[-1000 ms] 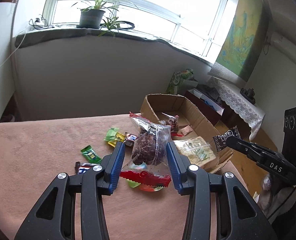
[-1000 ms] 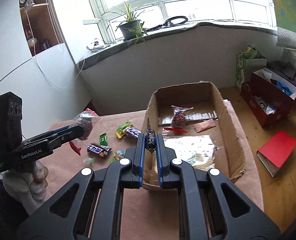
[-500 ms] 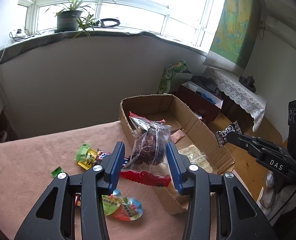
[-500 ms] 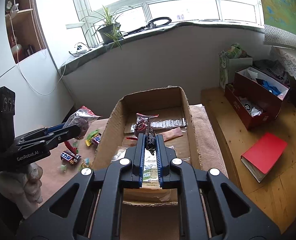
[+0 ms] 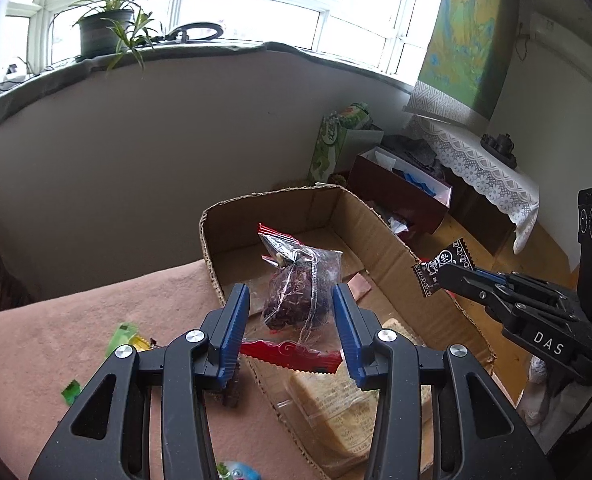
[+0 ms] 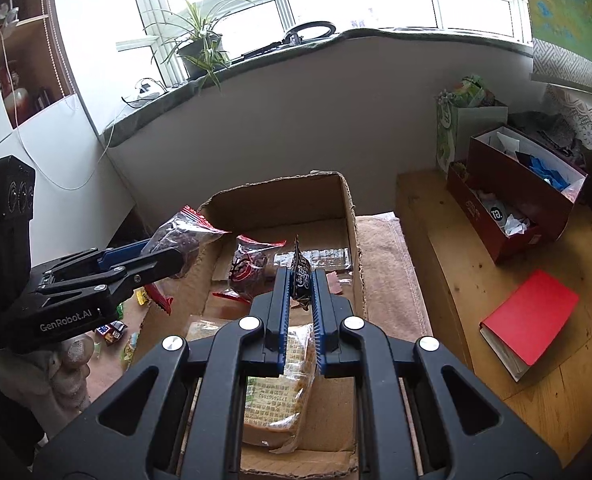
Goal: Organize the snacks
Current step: 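Carry both items over the box and open both grippers to drop them, then withdraw both grippers from the box back over the loose snacks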
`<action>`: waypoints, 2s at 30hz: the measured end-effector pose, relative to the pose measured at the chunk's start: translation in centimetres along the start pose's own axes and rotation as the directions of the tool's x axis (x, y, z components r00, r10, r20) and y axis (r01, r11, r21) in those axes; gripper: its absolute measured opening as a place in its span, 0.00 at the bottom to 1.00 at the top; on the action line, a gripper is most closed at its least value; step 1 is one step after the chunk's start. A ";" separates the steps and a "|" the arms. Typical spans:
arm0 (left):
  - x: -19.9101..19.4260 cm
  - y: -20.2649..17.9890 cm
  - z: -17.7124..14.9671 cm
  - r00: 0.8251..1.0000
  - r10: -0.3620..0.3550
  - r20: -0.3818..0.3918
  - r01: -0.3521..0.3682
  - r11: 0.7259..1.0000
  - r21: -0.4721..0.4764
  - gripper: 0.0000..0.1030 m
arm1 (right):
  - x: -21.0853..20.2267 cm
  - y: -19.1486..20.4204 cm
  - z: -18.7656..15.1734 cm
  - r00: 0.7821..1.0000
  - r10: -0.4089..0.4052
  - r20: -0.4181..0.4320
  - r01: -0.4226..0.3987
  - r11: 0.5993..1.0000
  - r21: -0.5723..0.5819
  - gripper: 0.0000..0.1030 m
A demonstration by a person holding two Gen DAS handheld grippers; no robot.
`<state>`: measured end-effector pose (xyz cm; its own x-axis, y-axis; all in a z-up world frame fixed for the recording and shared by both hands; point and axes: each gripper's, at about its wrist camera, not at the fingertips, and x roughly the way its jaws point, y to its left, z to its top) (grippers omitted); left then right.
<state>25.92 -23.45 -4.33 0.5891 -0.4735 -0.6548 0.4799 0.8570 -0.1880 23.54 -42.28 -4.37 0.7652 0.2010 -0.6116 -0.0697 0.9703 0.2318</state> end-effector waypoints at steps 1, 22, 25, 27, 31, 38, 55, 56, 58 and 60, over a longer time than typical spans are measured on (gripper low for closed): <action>0.3 0.0 0.1 1.000 -0.001 -0.004 0.001 1.000 0.000 0.40 | 0.2 -0.1 0.1 1.000 0.000 -0.003 0.000 1.000 0.002 0.10; 2.2 -0.7 0.9 1.000 -0.009 -0.025 0.009 1.000 -0.003 0.49 | 0.5 -0.4 -0.2 1.000 -0.003 0.006 0.003 1.000 0.003 0.42; 1.6 -0.6 0.8 1.000 -0.011 -0.017 0.011 1.000 -0.004 0.49 | -0.3 0.0 -0.2 1.000 -0.001 0.016 0.001 1.000 0.005 0.44; 1.1 -0.5 0.7 1.000 -0.011 -0.012 0.011 1.000 -0.007 0.49 | -0.8 0.3 -0.3 1.000 -0.004 0.019 0.004 1.000 0.002 0.44; -0.3 -0.3 0.4 1.000 -0.015 0.002 0.015 1.000 -0.017 0.49 | -2.2 1.6 -0.5 0.999 -0.010 0.034 0.010 1.000 -0.011 0.54; -3.7 0.3 -0.3 0.999 -0.013 0.034 0.014 0.999 -0.032 0.49 | -4.8 4.2 -1.7 0.998 0.001 0.055 0.000 1.000 -0.020 0.74; -13.8 8.7 -8.3 0.992 0.093 0.081 -0.075 0.977 -0.202 0.49 | -7.0 11.7 -10.0 0.993 0.044 -0.105 -0.052 0.996 -0.074 0.88; -14.3 9.2 -9.0 0.992 0.096 0.077 -0.078 0.974 -0.212 0.49 | -6.8 12.2 -10.7 0.992 0.048 -0.119 -0.057 0.995 -0.077 0.88; -15.0 10.0 -10.3 0.992 0.111 0.068 -0.093 0.970 -0.226 0.49 | -6.6 13.3 -12.4 0.989 0.049 -0.141 -0.061 0.994 -0.087 0.88; -15.6 10.6 -11.5 0.990 0.123 0.063 -0.104 0.965 -0.242 0.49 | -6.4 14.0 -13.7 0.987 0.058 -0.151 -0.072 0.994 -0.088 0.88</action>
<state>14.35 -4.62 -4.48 0.6836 -0.3766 -0.6252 0.2439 0.9252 -0.2906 8.85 -28.12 -7.57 0.6545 0.2750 -0.7042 -0.1804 0.9614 0.2077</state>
